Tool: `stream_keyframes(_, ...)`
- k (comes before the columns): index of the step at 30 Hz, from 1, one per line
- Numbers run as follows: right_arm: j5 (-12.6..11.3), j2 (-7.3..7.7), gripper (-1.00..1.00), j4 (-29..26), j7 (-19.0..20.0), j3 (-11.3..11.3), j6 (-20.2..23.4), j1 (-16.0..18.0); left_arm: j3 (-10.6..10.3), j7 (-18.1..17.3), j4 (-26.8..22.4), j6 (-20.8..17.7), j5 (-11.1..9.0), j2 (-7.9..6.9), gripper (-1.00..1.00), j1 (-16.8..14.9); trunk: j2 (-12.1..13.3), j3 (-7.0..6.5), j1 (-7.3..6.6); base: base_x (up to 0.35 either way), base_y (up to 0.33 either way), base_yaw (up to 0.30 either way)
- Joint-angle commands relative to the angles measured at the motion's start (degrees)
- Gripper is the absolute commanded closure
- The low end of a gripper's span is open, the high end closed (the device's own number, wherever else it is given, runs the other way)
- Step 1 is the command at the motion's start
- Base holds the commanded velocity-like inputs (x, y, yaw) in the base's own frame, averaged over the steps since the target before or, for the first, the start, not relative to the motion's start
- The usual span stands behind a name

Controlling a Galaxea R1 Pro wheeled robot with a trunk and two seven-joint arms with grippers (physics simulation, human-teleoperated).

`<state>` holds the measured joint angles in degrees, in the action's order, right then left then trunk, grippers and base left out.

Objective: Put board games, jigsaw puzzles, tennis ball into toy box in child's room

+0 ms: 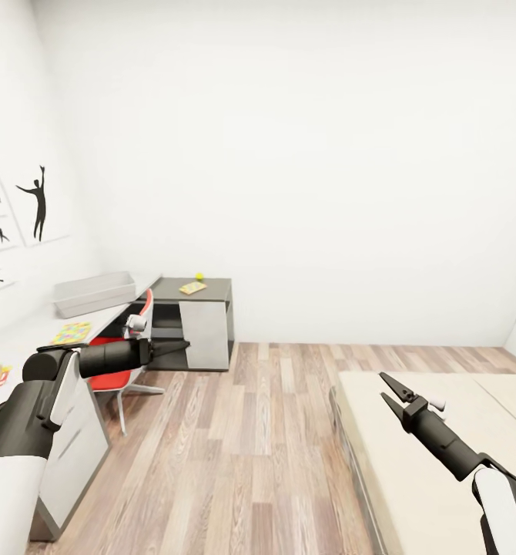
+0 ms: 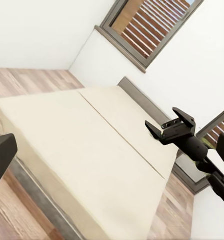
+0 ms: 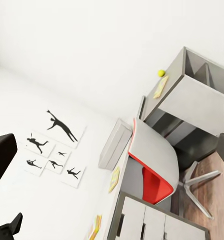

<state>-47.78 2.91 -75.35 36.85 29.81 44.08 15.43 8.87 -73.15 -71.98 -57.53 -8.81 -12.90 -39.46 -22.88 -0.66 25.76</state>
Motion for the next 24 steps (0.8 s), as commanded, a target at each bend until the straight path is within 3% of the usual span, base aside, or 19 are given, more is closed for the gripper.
stream_keyframes(1,-0.12,-0.01,-1.0,0.03,0.11,0.08,0.37,0.04,0.01,-0.07,0.0,-0.43,-0.15,-0.02,-1.0,0.0,-0.04,0.02,0.02,0.0,0.0,-0.202)
stream_keyframes(8,-0.12,-0.01,-1.0,0.1,0.11,0.08,0.38,0.04,0.01,-0.07,0.0,-0.46,-0.15,-0.02,-1.0,0.0,-0.04,0.02,0.02,0.0,0.0,-0.109)
stream_keyframes(24,-0.12,-0.01,-1.0,0.12,0.07,0.08,0.36,0.04,0.01,-0.07,0.0,-0.45,-0.15,-0.02,-1.0,0.0,-0.04,0.02,0.02,0.0,0.0,-0.011)
